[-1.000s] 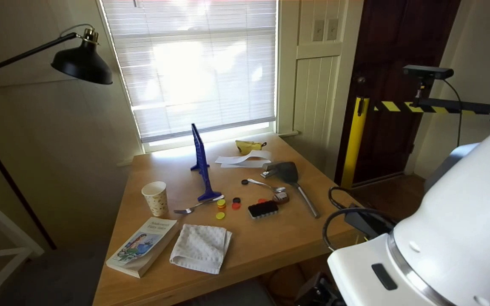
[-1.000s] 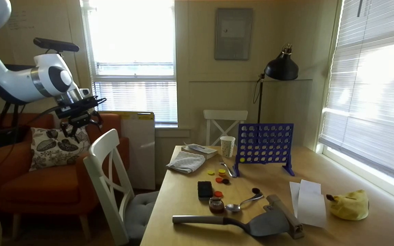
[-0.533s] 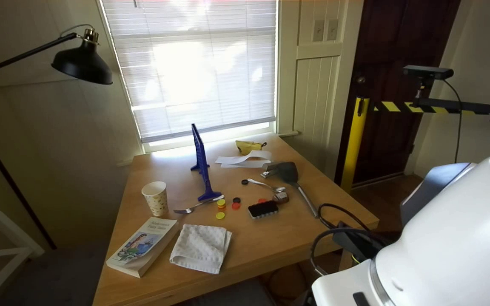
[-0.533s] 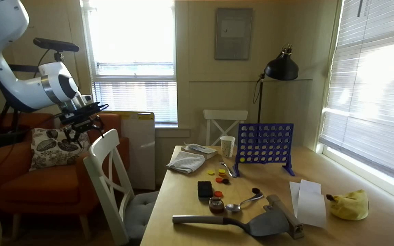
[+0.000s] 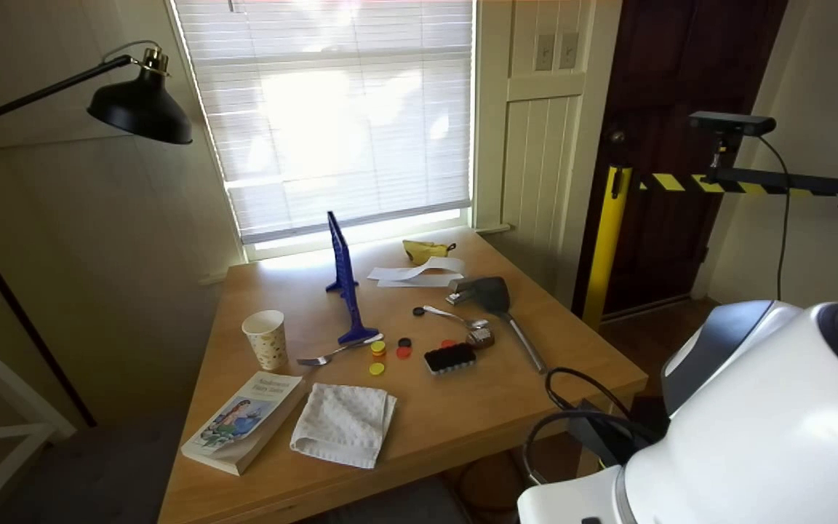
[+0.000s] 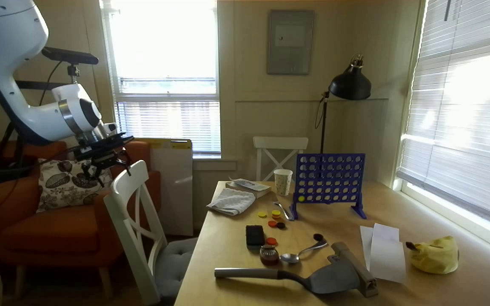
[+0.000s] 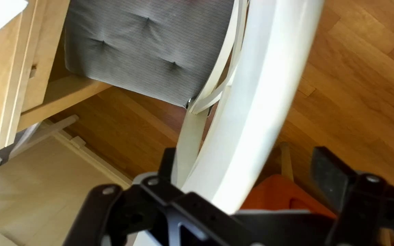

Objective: Push the chair underneath the table.

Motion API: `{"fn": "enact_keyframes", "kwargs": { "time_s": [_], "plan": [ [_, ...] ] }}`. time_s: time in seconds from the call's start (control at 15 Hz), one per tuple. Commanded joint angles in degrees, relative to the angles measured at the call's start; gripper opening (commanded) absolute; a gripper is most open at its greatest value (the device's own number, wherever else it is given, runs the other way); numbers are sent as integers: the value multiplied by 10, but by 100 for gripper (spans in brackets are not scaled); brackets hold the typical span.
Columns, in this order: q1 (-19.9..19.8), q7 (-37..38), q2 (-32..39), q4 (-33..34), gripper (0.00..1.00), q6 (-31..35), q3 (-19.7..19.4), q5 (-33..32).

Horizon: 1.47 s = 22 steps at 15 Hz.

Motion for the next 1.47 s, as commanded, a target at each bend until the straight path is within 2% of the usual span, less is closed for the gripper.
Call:
{"fn": "enact_keyframes", "kwargs": {
  "time_s": [0.0,0.13,0.47,0.6,0.67,0.73,1.0,1.4],
  "plan": [
    [10,32,34,21,95,16,-5,-24],
    [14,33,41,26,71,12,-5,-27],
    [17,35,46,33,35,7,-10,-40],
    [18,37,44,37,27,4,-14,-50],
    [17,35,43,39,26,4,-14,-46],
    [16,35,43,41,9,6,-14,-43],
    [11,95,37,46,7,-8,-23,-35],
    [14,230,24,44,5,-32,-49,-70]
  ]
}}
